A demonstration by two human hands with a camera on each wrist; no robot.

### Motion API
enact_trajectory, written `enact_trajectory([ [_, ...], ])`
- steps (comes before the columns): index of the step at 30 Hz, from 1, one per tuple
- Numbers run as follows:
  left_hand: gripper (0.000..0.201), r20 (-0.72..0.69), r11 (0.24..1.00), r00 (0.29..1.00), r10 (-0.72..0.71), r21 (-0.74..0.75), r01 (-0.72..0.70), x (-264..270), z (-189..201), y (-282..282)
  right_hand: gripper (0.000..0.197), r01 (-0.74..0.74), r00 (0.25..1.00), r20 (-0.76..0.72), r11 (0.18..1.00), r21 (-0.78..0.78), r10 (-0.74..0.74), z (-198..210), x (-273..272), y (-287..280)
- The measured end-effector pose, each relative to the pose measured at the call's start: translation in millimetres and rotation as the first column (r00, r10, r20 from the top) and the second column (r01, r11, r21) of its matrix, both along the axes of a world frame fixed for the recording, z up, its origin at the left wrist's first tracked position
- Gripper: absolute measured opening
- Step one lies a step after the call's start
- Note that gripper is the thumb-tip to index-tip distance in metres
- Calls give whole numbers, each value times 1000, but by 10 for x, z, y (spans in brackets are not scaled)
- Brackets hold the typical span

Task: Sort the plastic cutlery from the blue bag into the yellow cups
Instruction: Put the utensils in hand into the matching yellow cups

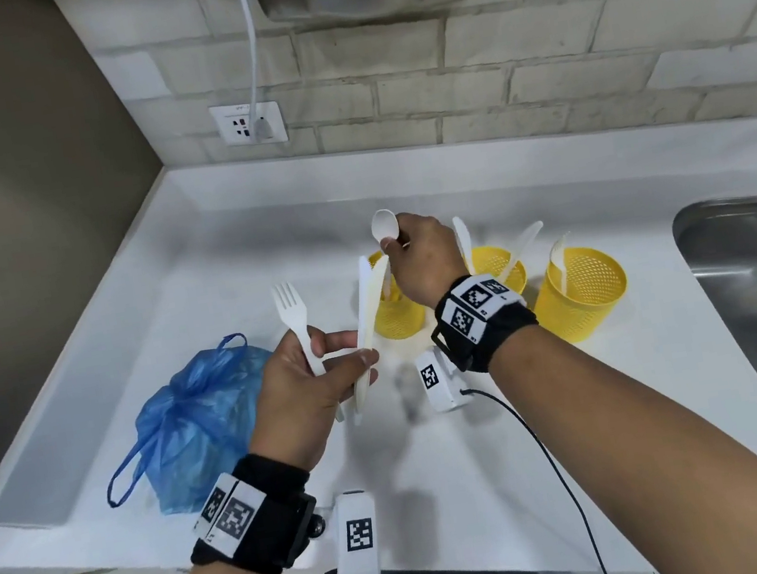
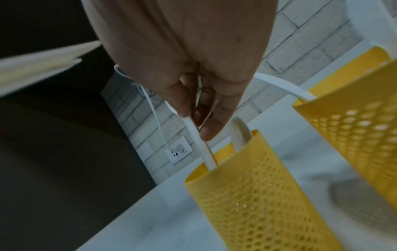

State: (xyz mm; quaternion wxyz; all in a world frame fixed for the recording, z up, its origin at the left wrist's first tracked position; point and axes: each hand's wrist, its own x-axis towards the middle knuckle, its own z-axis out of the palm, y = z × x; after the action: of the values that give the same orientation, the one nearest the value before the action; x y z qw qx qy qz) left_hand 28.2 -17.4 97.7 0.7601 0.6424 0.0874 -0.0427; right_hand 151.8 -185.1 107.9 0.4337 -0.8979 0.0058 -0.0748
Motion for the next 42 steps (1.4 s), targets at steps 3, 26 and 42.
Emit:
enact_trajectory([
  [3,46,-1,1000,1000,-13,11,13,25,25,-5,13,-50,997,-54,995,-88,46,-48,28,24],
  [26,56,104,977,979,-176,142,161,125,264,-306,14,-5,996,-79,933,360,36,97,-949,-73],
  [42,33,233,849,931,-282,512,129,63,270,-943,15,57,990,110,956,287,-92,278,-1272,-491],
])
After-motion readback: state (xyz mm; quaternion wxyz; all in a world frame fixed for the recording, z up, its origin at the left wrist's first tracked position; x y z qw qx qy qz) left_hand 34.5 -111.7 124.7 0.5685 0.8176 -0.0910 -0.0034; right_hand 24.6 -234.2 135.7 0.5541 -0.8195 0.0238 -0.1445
